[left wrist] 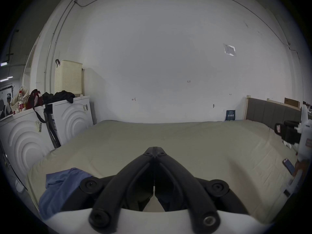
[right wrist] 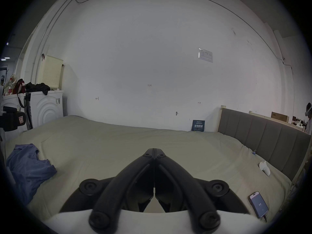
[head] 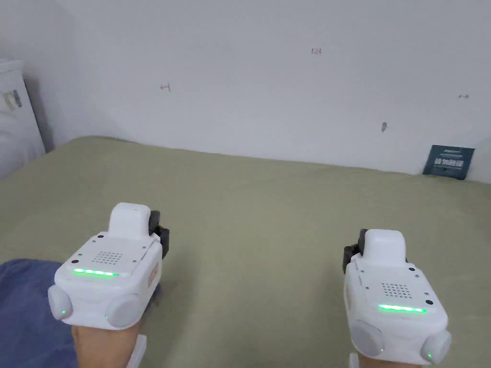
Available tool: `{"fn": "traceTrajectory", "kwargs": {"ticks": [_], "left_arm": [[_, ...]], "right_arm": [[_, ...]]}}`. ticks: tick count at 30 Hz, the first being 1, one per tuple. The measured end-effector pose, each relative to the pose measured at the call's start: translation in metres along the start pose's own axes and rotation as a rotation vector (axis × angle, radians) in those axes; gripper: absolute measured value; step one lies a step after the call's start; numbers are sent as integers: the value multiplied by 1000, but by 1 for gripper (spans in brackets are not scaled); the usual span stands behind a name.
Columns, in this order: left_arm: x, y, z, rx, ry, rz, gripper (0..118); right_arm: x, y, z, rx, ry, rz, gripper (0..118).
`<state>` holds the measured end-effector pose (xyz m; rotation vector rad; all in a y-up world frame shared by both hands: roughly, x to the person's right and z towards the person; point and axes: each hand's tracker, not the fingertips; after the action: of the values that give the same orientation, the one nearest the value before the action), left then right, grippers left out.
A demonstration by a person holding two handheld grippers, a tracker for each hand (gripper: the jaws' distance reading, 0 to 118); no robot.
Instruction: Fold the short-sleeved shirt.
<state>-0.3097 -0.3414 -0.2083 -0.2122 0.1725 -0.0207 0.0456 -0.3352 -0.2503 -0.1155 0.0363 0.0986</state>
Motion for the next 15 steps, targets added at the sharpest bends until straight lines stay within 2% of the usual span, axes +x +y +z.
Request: {"fn": "traceTrajectory", "kwargs": {"ticks": [4, 10, 12, 15], "left_arm": [[-58, -6, 13, -69, 46, -22, 0], [-159, -34, 21, -276, 161, -15, 0], [-190, -49, 17, -400, 144, 27, 0], [-229, -71, 4, -574, 78, 171, 0]], "right_arm": [[-9, -2, -4, -14, 37, -6, 2], [-27, -15, -13, -50, 95, 11, 2], [-31, -21, -15, -65, 107, 13, 2], [-36, -28, -20, -89, 117, 17, 2]]}}
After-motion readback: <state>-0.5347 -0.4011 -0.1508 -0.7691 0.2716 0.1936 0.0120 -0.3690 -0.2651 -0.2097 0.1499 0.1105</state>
